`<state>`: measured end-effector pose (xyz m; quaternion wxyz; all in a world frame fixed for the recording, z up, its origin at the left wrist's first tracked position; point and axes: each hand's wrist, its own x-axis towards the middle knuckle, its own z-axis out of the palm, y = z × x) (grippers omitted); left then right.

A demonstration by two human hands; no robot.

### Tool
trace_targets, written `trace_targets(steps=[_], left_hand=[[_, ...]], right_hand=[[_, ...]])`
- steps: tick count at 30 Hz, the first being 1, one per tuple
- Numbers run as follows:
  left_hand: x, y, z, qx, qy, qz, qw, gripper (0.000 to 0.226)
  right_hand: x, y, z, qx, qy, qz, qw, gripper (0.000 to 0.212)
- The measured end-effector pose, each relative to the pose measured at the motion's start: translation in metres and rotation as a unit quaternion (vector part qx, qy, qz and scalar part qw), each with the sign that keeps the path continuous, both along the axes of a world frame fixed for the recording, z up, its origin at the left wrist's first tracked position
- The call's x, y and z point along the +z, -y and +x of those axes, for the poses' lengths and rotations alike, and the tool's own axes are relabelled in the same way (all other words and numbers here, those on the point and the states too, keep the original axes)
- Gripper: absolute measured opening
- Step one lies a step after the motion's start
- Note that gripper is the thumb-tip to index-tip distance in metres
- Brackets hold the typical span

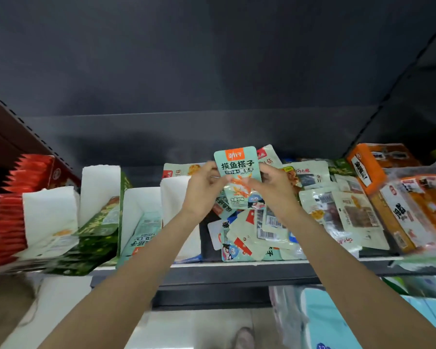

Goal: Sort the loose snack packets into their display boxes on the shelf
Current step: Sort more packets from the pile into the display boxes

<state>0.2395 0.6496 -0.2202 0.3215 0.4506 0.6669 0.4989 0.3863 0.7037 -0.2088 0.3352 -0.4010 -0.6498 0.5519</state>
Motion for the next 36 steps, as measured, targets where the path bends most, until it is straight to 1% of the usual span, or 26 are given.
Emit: trace_targets(steps=[2, 5, 7, 10, 13, 16, 17, 19, 21, 23, 24, 25, 27, 28, 29, 31, 33, 34, 36], left_hand=[[0.016, 0.019, -0.022, -0.002, -0.023, 0.023, 0.999, 0.006], [0.032, 0.052, -0.058, 0.005, -0.077, 0.044, 0.996, 0.012], [0.038, 0.074, -0.081, 0.012, -0.081, 0.057, 0.995, 0.014], [0.041, 0.103, -0.114, 0.03, -0.098, 0.052, 0.993, 0.011], [0.04, 0.125, -0.145, 0.05, -0.109, 0.019, 0.993, 0.01], [0.037, 0.141, -0.163, 0.036, -0.103, 0.005, 0.994, 0.024], [0.036, 0.145, -0.167, 0.027, -0.113, 0.007, 0.993, 0.027], [0.032, 0.15, -0.173, -0.003, -0.16, 0.012, 0.987, 0.026], [0.027, 0.153, -0.178, -0.06, -0.233, 0.001, 0.971, 0.018], [0.024, 0.153, -0.18, -0.116, -0.309, -0.025, 0.944, 0.015], [0.022, 0.153, -0.18, -0.142, -0.354, -0.039, 0.924, 0.016], [0.021, 0.152, -0.181, -0.168, -0.406, -0.054, 0.897, 0.019], [0.02, 0.148, -0.18, -0.216, -0.493, -0.093, 0.838, 0.024], [0.021, 0.146, -0.178, -0.233, -0.504, -0.119, 0.823, 0.028], [0.021, 0.144, -0.175, -0.246, -0.499, -0.144, 0.818, 0.03], [0.024, 0.139, -0.169, -0.257, -0.48, -0.162, 0.823, 0.031], [0.028, 0.132, -0.161, -0.249, -0.468, -0.144, 0.836, 0.029], [0.031, 0.128, -0.156, -0.239, -0.457, -0.129, 0.847, 0.029], [0.032, 0.118, -0.142, -0.213, -0.408, -0.103, 0.882, 0.029]], right_hand=[[0.009, 0.011, -0.016, 0.023, -0.011, 0.001, 1.0, 0.021], [0.02, 0.033, -0.049, 0.046, -0.028, 0.006, 0.999, 0.019], [0.022, 0.047, -0.075, 0.066, -0.043, 0.001, 0.997, 0.018], [0.021, 0.07, -0.112, 0.087, -0.031, 0.008, 0.996, 0.019], [0.012, 0.088, -0.139, 0.1, -0.002, 0.036, 0.994, 0.016], [-0.003, 0.099, -0.152, 0.089, 0.043, 0.051, 0.994, 0.015], [-0.008, 0.103, -0.154, 0.086, 0.064, 0.052, 0.993, 0.014], [-0.017, 0.109, -0.155, 0.08, 0.119, 0.062, 0.988, 0.02], [-0.024, 0.115, -0.153, 0.072, 0.169, 0.073, 0.98, 0.023], [-0.03, 0.118, -0.152, 0.08, 0.213, 0.106, 0.968, 0.016], [-0.031, 0.119, -0.152, 0.091, 0.242, 0.128, 0.958, 0.015], [-0.032, 0.12, -0.151, 0.105, 0.264, 0.149, 0.947, 0.019], [-0.031, 0.119, -0.15, 0.13, 0.286, 0.156, 0.937, 0.033], [-0.029, 0.118, -0.15, 0.138, 0.285, 0.144, 0.938, 0.038], [-0.027, 0.117, -0.149, 0.139, 0.278, 0.134, 0.941, 0.039], [-0.022, 0.113, -0.146, 0.124, 0.25, 0.131, 0.951, 0.037], [-0.018, 0.107, -0.14, 0.089, 0.212, 0.126, 0.965, 0.034], [-0.017, 0.104, -0.136, 0.068, 0.192, 0.124, 0.971, 0.032], [-0.018, 0.095, -0.123, 0.023, 0.163, 0.121, 0.979, 0.03]])
